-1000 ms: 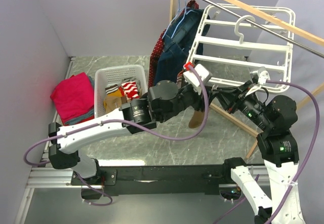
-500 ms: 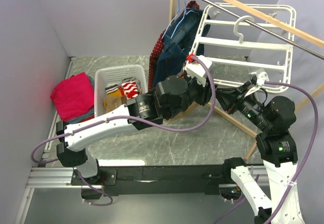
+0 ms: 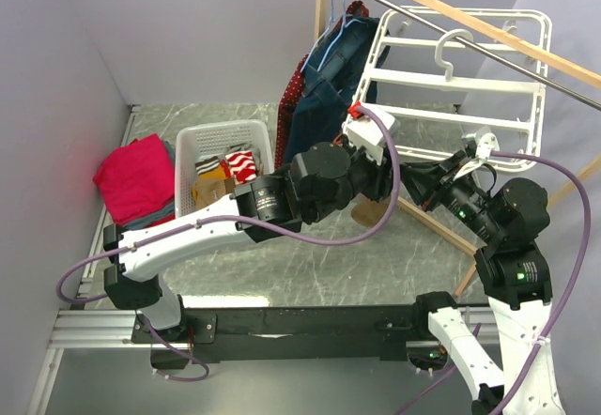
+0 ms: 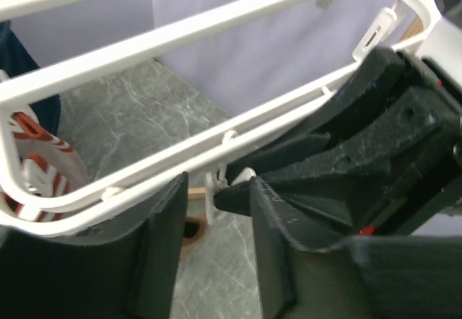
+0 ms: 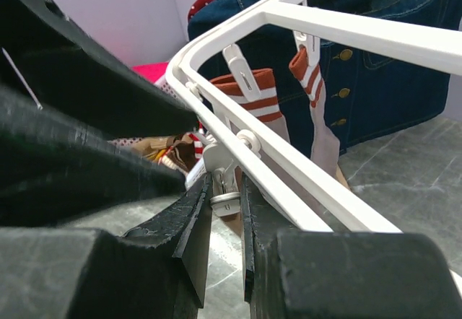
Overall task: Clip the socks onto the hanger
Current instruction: Open the clamp at the hanger.
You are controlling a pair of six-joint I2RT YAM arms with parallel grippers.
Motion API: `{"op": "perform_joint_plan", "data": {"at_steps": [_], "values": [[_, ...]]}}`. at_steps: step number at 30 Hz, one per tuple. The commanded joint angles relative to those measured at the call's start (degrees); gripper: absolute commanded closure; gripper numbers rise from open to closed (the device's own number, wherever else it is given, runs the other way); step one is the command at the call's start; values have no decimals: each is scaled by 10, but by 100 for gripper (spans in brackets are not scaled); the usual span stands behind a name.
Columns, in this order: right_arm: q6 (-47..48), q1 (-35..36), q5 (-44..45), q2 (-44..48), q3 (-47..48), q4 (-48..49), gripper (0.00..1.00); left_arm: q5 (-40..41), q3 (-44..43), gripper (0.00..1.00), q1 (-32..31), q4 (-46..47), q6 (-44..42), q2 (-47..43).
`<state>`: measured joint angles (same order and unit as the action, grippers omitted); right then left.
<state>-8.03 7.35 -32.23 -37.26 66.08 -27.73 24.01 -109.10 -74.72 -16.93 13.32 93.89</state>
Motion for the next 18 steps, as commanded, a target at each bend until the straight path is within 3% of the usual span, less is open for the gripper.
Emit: {"op": "perform_joint_plan", "data": {"at_steps": [1,12,18], "values": [[-9,6,-24,1,13,-3,96,-18,35,50,-5,8,9,-45],[-31,6,-35,-14,55,-31,96,-111,251,40,0,209,-112,-150],[-30,6,-80,-14,48,-16,96,-338,302,42,105,293,-6,-168]]}}
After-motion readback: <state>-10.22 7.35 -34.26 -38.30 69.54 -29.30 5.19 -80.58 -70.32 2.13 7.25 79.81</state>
